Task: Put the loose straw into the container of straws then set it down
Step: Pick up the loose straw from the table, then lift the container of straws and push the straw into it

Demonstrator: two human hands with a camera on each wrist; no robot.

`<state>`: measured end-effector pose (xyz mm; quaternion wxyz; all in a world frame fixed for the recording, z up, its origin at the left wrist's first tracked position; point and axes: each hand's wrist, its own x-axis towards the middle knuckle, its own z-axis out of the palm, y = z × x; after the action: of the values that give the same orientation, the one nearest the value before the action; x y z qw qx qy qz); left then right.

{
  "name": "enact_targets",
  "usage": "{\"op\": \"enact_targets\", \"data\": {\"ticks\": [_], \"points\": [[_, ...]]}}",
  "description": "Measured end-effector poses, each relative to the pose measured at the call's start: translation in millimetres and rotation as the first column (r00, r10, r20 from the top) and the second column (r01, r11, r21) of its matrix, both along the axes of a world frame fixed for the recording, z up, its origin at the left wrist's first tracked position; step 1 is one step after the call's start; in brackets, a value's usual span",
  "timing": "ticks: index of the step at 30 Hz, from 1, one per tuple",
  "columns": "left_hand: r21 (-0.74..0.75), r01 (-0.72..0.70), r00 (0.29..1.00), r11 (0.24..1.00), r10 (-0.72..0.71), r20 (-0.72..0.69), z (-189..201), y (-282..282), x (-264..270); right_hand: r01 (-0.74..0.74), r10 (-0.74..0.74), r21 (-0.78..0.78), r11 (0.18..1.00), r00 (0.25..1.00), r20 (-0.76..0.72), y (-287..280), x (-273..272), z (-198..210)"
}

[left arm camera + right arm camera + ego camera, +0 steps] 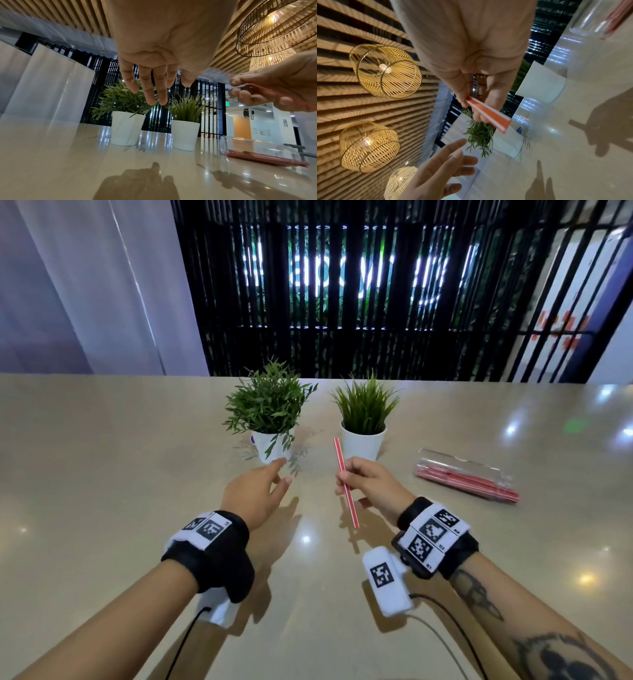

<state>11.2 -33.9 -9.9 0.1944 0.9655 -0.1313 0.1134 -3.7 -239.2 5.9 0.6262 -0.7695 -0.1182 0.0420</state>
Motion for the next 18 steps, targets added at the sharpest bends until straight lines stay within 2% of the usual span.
{"op": "enact_targets", "data": {"ticks": [8, 14, 18], "points": [[-0.032, 0.168, 0.985, 0.985, -0.167, 0.038, 13.1, -69.0, 12.6, 0.213, -0.218, 0.076, 0.974, 0.974, 0.059, -62.9, -28.6, 8.4], [-0.11, 0.32, 0.944, 0.941, -0.327, -0.053, 22.8, -150.3, 34.0, 0.356, -0.361, 0.067, 0.932, 0.928, 0.092, -117.2, -46.8, 14.5], [-0.144, 0.392, 0.913, 0.909, -0.404, -0.06, 24.2, -203.9, 47.3, 0.46, -0.47, 0.115, 0.88, 0.879, 0.077, -149.9, -55.5, 12.2]]}}
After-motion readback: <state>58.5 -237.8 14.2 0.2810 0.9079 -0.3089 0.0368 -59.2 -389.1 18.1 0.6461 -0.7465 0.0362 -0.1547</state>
